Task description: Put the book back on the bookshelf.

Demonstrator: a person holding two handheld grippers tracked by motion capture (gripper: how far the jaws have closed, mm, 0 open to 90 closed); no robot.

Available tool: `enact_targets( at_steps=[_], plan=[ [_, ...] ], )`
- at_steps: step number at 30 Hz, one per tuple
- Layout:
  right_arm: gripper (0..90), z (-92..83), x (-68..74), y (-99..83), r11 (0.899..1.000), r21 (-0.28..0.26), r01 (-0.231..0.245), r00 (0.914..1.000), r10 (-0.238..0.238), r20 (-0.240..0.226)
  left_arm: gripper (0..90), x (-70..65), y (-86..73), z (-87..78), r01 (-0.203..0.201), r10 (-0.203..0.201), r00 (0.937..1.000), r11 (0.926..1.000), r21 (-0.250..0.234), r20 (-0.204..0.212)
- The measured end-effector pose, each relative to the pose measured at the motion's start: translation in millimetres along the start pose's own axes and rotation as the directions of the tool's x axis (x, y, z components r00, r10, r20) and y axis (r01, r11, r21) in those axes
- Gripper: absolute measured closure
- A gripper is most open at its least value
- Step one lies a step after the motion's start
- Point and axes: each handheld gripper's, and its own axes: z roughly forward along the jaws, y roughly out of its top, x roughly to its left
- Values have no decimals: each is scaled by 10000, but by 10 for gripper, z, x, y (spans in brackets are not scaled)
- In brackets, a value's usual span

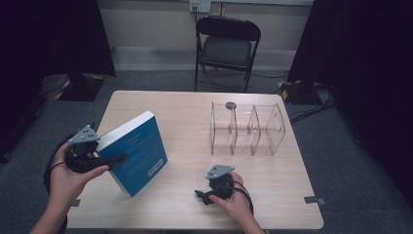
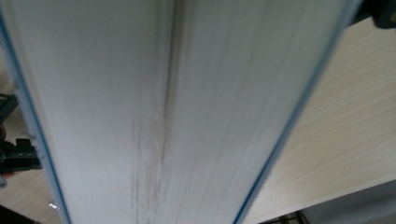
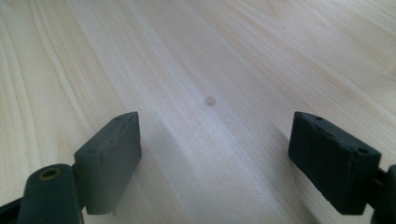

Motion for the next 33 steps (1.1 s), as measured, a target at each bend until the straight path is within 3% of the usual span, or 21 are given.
enact_targets(
  at_steps=[6,8,15,17,19,23,29,33],
  plan=[
    [162,1,4,1,10000,3,-21,10000,21,35,386,-2,0,-8,-255,256,9995,9997,-5,161],
    [162,2,5,1,10000,3,-31,10000,31,41,423,-3,34,-24,-478,471,9986,9985,283,243],
    [162,3,7,2,10000,2,-49,10000,49,61,522,5,82,-29,-181,144,9979,9982,579,625],
    [162,3,7,2,10000,4,-58,10000,58,61,543,9,93,-32,-353,306,9970,9973,648,718],
    [162,3,7,2,10000,4,-53,10000,53,66,577,-2,106,-34,-149,80,9963,9967,795,860],
    [162,3,7,2,10000,1,-51,10000,51,65,586,-20,116,-29,-65,-3,9964,9968,801,844],
    [162,3,7,2,10000,3,-59,10000,59,60,598,-56,107,-39,-530,480,9960,9964,663,748],
    [162,3,7,2,10000,3,-56,10000,56,60,611,-101,114,-41,-999,953,9919,9936,520,844]
  ],
)
